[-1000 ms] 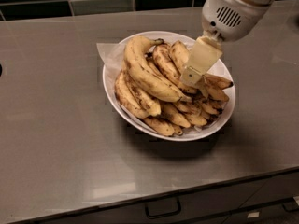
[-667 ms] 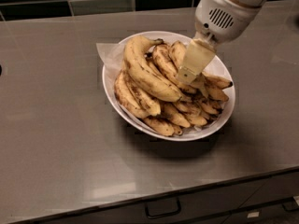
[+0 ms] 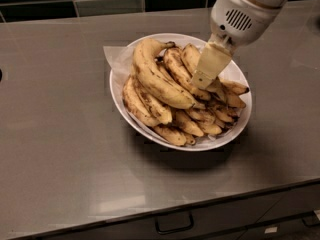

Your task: Pick banana from white bowl

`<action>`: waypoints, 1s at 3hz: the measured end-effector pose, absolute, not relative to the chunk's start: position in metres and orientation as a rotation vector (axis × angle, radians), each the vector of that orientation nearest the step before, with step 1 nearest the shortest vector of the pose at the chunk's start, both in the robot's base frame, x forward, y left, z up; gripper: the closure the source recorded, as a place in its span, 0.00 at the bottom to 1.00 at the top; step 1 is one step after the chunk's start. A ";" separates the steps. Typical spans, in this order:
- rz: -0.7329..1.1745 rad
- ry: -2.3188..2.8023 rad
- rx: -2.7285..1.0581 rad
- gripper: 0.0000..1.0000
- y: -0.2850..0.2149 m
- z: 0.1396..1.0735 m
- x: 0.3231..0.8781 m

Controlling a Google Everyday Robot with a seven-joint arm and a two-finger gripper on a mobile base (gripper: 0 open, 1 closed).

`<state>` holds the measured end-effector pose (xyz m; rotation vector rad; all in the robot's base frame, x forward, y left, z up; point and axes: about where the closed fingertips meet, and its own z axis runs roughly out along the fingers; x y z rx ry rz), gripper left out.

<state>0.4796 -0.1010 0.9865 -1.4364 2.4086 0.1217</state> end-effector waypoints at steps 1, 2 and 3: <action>0.133 2.331 -1.444 1.00 -0.101 1.005 0.475; 0.151 2.216 -1.444 1.00 -0.104 1.032 0.464; 0.201 2.086 -1.426 1.00 -0.112 1.055 0.453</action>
Offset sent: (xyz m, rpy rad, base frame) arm -0.0336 -0.0117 0.0807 0.1711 -0.2236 0.1339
